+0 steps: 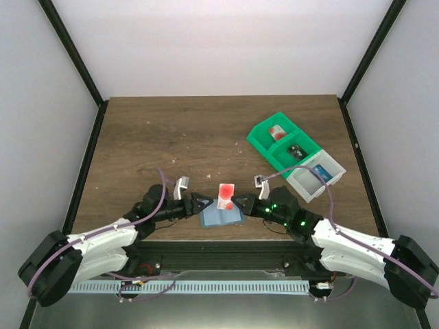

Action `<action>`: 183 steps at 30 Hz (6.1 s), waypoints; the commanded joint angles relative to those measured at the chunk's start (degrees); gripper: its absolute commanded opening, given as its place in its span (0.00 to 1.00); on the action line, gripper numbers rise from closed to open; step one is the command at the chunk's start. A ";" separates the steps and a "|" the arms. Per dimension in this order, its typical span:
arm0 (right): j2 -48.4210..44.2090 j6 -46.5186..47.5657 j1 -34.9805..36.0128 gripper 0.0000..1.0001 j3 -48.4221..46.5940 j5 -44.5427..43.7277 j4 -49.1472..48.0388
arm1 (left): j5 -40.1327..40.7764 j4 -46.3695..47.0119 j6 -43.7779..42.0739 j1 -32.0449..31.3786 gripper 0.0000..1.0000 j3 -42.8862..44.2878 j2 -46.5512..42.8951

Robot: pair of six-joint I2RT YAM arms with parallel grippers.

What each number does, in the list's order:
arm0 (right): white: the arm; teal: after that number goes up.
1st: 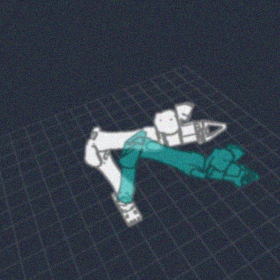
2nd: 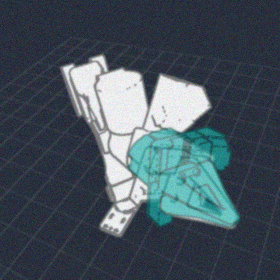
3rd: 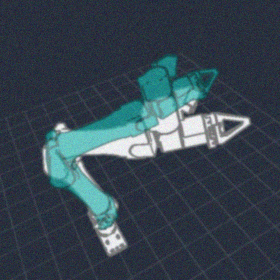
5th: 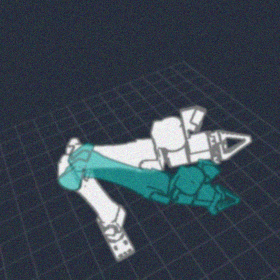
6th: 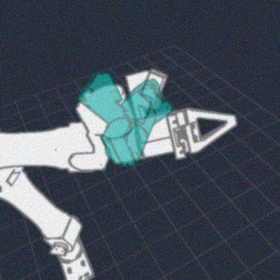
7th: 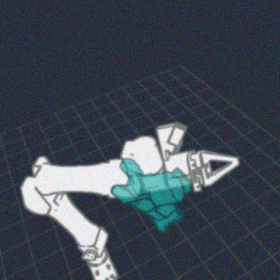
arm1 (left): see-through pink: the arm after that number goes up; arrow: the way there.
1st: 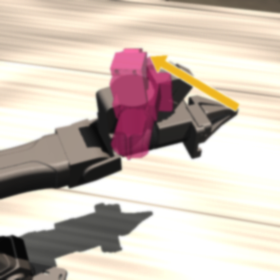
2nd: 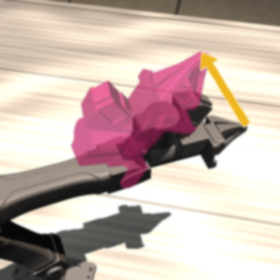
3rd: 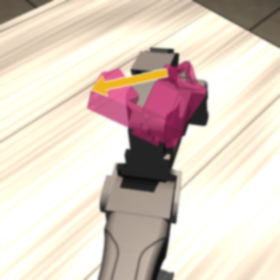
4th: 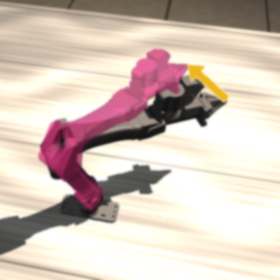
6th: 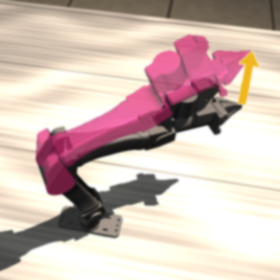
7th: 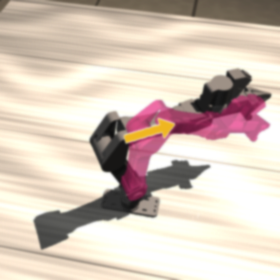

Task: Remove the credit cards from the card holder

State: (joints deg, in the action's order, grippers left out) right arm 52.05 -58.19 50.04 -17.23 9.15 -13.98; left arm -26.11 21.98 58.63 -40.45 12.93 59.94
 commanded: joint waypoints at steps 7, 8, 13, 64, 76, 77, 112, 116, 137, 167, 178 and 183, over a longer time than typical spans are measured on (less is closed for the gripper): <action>1.15 -5.26 -0.19 0.00 1.67 7.99 -15.66 | -9.85 24.53 11.96 -0.16 0.73 -5.57 -1.50; 1.65 -5.53 -0.25 0.00 1.82 8.67 -16.63 | -10.04 25.12 12.14 -0.19 0.71 -5.70 -1.43; 4.36 -7.28 -0.21 0.00 3.24 10.32 -21.61 | -10.66 27.13 12.32 -0.29 0.63 -6.12 -0.75; -3.63 40.92 -2.40 0.24 -31.85 28.16 45.03 | -34.03 -6.10 -19.09 -7.02 0.00 11.36 -5.68; -5.17 37.43 -2.47 0.01 -29.22 26.20 40.32 | -22.28 -19.20 -22.80 -5.22 0.67 16.39 -5.13; -5.39 36.54 -2.49 0.00 -28.84 25.07 39.65 | -21.44 -20.00 -22.73 -4.08 0.68 16.64 -5.49; 18.66 0.54 -31.72 0.01 -28.10 -25.49 5.43 | 8.03 -38.51 -33.93 3.08 1.00 21.00 -26.87; 23.48 -5.39 -31.71 0.00 -29.12 -30.37 3.14 | 7.36 -38.37 -34.02 3.05 1.00 20.93 -27.36; 43.69 -19.18 -31.69 0.01 -41.37 -44.44 5.53 | 4.24 -37.54 -34.52 3.01 1.00 20.82 -29.44; 66.18 -20.97 -32.61 0.01 -64.06 -53.44 21.23 | 1.33 -37.71 -34.72 2.88 1.00 20.94 -30.01; 63.17 -23.01 -32.61 0.35 -65.02 -53.10 27.04 | 1.70 -37.62 -34.72 2.81 1.00 20.80 -28.44; 59.33 -22.85 -32.56 0.39 -63.70 -51.77 27.89 | 1.96 -37.62 -34.65 2.81 1.00 20.80 -28.00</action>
State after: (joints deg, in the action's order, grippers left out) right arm 116.16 -80.12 17.85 -80.73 -41.34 11.07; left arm -23.86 -16.12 24.80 -37.54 33.74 31.83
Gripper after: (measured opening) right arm 0.370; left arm 0.997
